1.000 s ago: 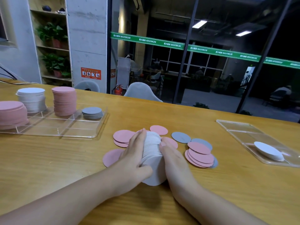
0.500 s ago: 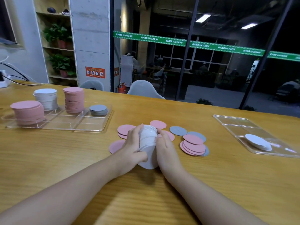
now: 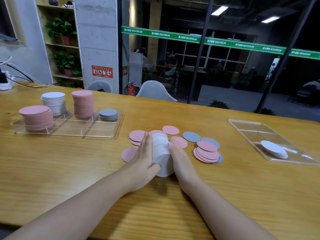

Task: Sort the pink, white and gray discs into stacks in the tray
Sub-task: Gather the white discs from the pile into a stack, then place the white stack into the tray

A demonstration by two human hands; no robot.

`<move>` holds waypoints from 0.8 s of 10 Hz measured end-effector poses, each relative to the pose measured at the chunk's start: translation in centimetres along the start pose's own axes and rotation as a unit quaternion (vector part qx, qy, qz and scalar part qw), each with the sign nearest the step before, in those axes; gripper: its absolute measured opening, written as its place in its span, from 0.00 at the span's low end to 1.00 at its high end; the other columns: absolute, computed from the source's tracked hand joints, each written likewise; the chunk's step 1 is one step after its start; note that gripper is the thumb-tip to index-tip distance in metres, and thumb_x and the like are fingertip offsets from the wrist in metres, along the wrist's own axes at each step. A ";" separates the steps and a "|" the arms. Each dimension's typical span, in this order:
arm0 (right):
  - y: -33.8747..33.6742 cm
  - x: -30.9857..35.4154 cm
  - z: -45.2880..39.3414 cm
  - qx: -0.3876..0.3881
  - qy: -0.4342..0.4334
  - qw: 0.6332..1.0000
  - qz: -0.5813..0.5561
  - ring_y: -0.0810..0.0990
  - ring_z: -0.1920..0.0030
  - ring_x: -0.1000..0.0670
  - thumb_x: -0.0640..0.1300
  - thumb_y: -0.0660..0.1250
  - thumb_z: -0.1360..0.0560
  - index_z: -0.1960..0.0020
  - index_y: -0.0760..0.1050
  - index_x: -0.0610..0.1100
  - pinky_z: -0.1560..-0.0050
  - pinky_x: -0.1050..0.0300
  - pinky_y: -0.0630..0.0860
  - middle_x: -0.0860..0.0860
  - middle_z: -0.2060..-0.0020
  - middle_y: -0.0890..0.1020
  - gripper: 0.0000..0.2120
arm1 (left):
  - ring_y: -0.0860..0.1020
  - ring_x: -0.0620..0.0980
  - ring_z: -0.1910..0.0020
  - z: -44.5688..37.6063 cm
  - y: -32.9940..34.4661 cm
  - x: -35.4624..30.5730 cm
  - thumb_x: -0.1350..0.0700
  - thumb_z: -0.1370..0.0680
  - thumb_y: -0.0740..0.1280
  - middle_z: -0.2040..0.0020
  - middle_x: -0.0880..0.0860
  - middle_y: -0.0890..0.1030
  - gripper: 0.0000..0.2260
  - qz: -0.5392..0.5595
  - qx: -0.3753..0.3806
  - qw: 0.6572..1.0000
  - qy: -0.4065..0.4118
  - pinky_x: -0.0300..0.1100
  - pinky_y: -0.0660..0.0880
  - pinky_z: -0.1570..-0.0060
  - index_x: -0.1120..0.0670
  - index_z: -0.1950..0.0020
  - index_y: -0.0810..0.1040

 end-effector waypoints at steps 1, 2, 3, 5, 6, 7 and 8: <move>0.5 0.1 0.2 0.020 0.003 1.000 0.010 0.72 0.41 0.65 0.46 0.53 0.18 0.35 0.66 0.47 0.50 0.79 0.67 0.59 0.40 0.73 0.13 | 0.40 0.42 0.25 -0.6 0.3 0.8 0.50 0.33 0.54 0.23 0.46 0.38 0.42 -0.009 -0.006 1.000 -0.003 0.31 0.44 0.33 0.52 0.24 0.35; 0.0 0.4 0.1 -0.005 -0.011 0.999 0.047 0.63 0.38 0.69 0.42 0.49 0.18 0.28 0.61 0.46 0.44 0.80 0.58 0.61 0.33 0.66 0.18 | 0.39 0.40 0.26 -1.2 0.7 1.6 0.51 0.27 0.57 0.24 0.45 0.38 0.39 -0.009 0.005 1.000 0.008 0.30 0.42 0.34 0.51 0.24 0.35; -0.6 0.2 0.1 -0.043 -0.021 0.997 0.055 0.62 0.34 0.62 0.46 0.51 0.18 0.28 0.62 0.44 0.40 0.73 0.57 0.55 0.31 0.67 0.20 | 0.43 0.36 0.27 -1.7 1.1 2.7 0.50 0.27 0.60 0.24 0.42 0.40 0.39 0.004 0.049 0.999 0.004 0.31 0.45 0.33 0.49 0.24 0.37; 0.1 1.8 -1.1 -0.033 -0.041 0.998 0.033 0.75 0.45 0.65 0.52 0.55 0.20 0.44 0.72 0.55 0.43 0.70 0.69 0.58 0.46 0.78 0.09 | 0.68 0.38 0.34 -2.7 -2.2 2.9 0.55 0.36 0.70 0.31 0.42 0.65 0.36 0.187 -0.004 0.982 0.018 0.35 0.71 0.38 0.34 0.35 0.58; 1.3 5.0 -3.0 -0.008 -0.060 0.997 0.038 0.74 0.56 0.71 0.51 0.52 0.19 0.48 0.73 0.47 0.52 0.76 0.69 0.59 0.55 0.79 0.13 | 0.70 0.31 0.39 -4.1 -5.6 2.7 0.54 0.38 0.72 0.35 0.40 0.69 0.41 0.210 -0.047 0.976 0.044 0.30 0.71 0.44 0.42 0.29 0.58; 4.1 7.0 -5.3 0.034 -0.073 0.997 0.017 0.75 0.67 0.71 0.49 0.50 0.19 0.58 0.72 0.51 0.65 0.77 0.69 0.65 0.71 0.79 0.15 | 0.70 0.38 0.34 -5.0 -9.4 4.3 0.47 0.41 0.72 0.32 0.46 0.70 0.44 0.220 -0.088 0.971 0.042 0.38 0.66 0.34 0.50 0.27 0.60; 7.6 6.6 -7.5 0.067 -0.067 0.995 -0.025 0.75 0.63 0.70 0.49 0.50 0.19 0.48 0.74 0.43 0.60 0.77 0.70 0.60 0.61 0.80 0.16 | 0.72 0.42 0.36 -4.7 -12.8 7.1 0.44 0.41 0.70 0.32 0.49 0.71 0.38 0.206 -0.142 0.968 0.017 0.43 0.69 0.35 0.46 0.31 0.65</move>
Point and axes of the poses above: each hand's wrist, its own z-axis away from the middle knuckle, its own y-axis out of the palm, x = y × z, the point moved 10 cm from there along -z, towards the middle knuckle
